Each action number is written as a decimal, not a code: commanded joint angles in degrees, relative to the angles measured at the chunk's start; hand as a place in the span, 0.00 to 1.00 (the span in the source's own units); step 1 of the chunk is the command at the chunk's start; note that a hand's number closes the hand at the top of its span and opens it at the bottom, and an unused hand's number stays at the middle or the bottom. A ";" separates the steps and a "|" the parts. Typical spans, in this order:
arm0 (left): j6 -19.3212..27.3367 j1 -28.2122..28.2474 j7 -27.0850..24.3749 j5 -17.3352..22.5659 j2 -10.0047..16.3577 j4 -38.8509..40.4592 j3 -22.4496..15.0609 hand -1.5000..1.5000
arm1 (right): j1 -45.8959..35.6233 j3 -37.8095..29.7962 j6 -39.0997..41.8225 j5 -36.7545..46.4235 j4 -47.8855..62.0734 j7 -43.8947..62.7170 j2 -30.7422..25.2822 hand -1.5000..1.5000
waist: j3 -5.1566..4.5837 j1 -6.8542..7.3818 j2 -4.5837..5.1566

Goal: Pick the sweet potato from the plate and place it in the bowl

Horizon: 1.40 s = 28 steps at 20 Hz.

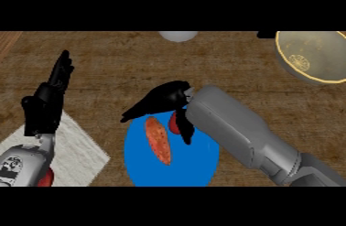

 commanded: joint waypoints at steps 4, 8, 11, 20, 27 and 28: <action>-1.71 -0.41 0.81 -0.30 -1.17 -0.19 1.92 0.50 | -0.28 0.16 -0.82 5.90 8.74 -7.23 3.27 0.00 | 0.01 0.26 0.10; -1.77 0.19 -1.27 -2.58 -2.13 1.18 2.03 0.50 | 0.47 0.48 -2.53 6.83 10.49 -7.50 5.17 0.00 | 0.00 0.24 0.07; -3.96 -3.14 -1.94 -1.13 -2.30 4.85 3.78 0.50 | 3.18 4.71 -2.43 2.43 4.85 -3.04 5.22 0.00 | -0.02 0.46 0.10; -3.90 3.27 -2.49 -3.35 -3.99 -0.65 3.94 0.50 | 2.99 6.18 -10.12 8.65 9.96 -13.12 5.25 1.00 | 0.00 0.29 0.02; -5.03 1.46 0.26 -4.52 -5.02 -1.13 4.30 0.50 | 6.53 7.39 -12.69 7.08 7.64 -13.70 5.24 1.00 | 0.01 0.02 -0.08; -4.34 -2.61 1.23 -5.52 -4.81 1.25 5.18 0.50 | 4.54 8.31 -11.00 4.45 6.08 -12.14 5.24 1.00 | 0.00 0.44 0.06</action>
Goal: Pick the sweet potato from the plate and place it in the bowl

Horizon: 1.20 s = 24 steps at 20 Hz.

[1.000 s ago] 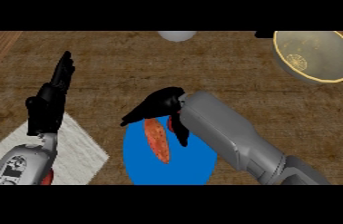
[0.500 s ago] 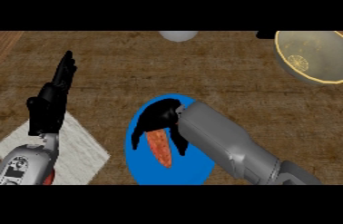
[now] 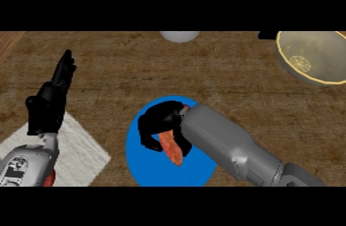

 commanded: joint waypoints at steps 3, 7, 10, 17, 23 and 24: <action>-1.60 2.22 0.21 0.29 -0.15 -1.30 1.74 0.50 | -0.39 -3.19 0.97 0.70 2.03 -6.03 0.49 1.00 | -0.06 -0.45 0.26; -0.22 1.02 1.05 0.13 -0.13 0.22 1.66 0.50 | -0.27 -16.02 -9.13 -6.12 10.85 23.60 -1.17 1.00 | -0.19 -2.89 -0.52; 0.24 1.26 0.90 -0.11 0.80 0.38 2.85 0.50 | -0.35 -21.43 -17.93 -7.39 14.77 36.17 -3.17 1.00 | -0.28 -4.24 -1.05; -1.29 0.98 0.54 0.31 0.98 0.65 2.37 0.50 | -5.62 -30.29 -44.50 -11.75 8.02 56.43 0.48 1.00 | -0.10 -1.74 -0.92; -3.34 4.09 -1.24 2.04 2.19 -0.61 3.75 0.50 | -10.13 -28.85 -60.32 -5.09 3.61 71.94 0.51 1.00 | -0.15 -1.91 -0.96; -0.75 2.90 1.39 -0.65 0.14 -1.76 1.40 0.50 | -9.76 -27.22 -61.53 -3.90 2.70 75.30 0.51 1.00 | -0.09 -2.00 -0.86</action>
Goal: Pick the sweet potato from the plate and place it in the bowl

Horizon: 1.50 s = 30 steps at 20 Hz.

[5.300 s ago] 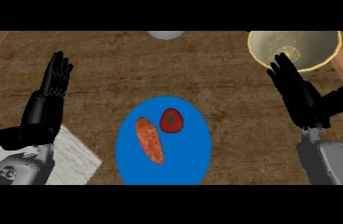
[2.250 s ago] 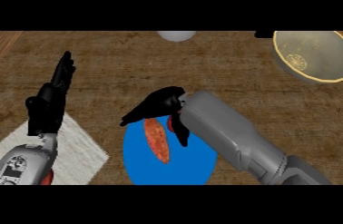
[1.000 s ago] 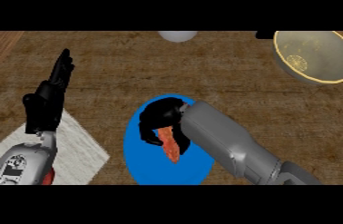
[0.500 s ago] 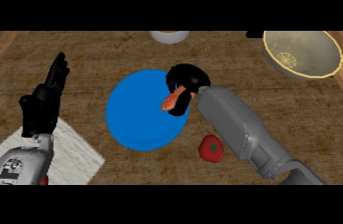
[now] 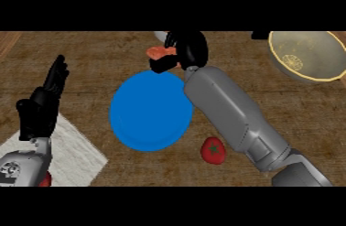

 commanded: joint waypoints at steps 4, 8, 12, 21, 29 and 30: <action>1.70 -0.67 1.03 -1.93 -1.52 0.09 -0.54 0.50 | -1.41 1.98 -9.36 9.99 -4.83 18.55 -3.93 1.00 | 0.07 -1.25 0.31; 0.84 -0.59 2.09 -1.46 -1.39 -1.60 -0.11 0.50 | 0.89 -0.86 -8.91 11.01 -10.88 21.82 -10.19 1.00 | 0.10 -1.01 0.40; -1.89 1.52 -0.22 -0.31 0.29 -2.58 1.47 0.50 | 5.34 -4.04 -10.40 12.20 -14.59 19.75 -14.28 1.00 | 0.09 0.09 0.81; -0.42 -2.66 4.39 -2.87 -2.33 -3.49 0.02 0.50 | 10.98 -16.59 -12.58 4.40 -10.51 1.09 -24.46 1.00 | 0.14 1.26 1.40; -1.87 0.84 1.69 -3.09 -2.18 -4.70 -0.13 0.50 | 14.04 -17.27 -14.24 10.02 3.62 -7.36 -32.00 1.00 | 0.12 1.97 1.53; -2.14 -0.65 0.91 -2.28 -2.57 -3.19 0.45 0.50 | 12.83 -17.88 -15.90 10.96 7.14 -7.88 -32.65 1.00 | 0.13 2.34 1.85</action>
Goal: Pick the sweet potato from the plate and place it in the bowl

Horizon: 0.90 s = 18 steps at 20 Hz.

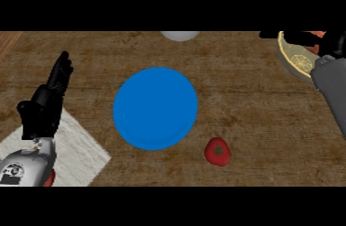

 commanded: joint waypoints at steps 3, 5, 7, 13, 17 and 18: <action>-1.86 -0.63 1.22 1.12 0.95 -0.99 1.23 0.50 | 1.66 -3.30 -3.87 0.97 12.06 -9.00 -3.96 1.00 | 0.09 1.05 0.49; -0.10 -2.91 0.03 -1.34 -1.35 1.94 -0.75 0.50 | -2.25 -4.28 -2.46 1.49 16.49 -9.50 -6.00 1.00 | 0.09 1.11 0.77; -0.62 -3.54 0.07 -0.90 -1.10 3.01 0.00 0.50 | -1.45 -6.23 -3.62 0.04 18.83 -12.42 -6.09 1.00 | 0.13 1.31 0.90; -1.32 -4.02 0.82 -0.08 -1.53 1.44 -0.31 0.50 | 0.31 -14.43 4.66 -9.50 20.25 -20.10 -6.82 0.00 | 0.40 2.34 1.43; -2.22 -4.95 0.04 0.35 -0.39 2.87 0.96 0.50 | 0.32 -18.61 7.57 -14.06 19.19 -27.70 -5.24 0.00 | 0.43 2.33 1.62; 0.23 -3.92 -0.06 -1.95 -3.15 2.51 -1.67 0.50 | -0.37 -19.61 9.61 -14.90 19.45 -28.71 -7.26 0.00 | 0.47 2.46 1.73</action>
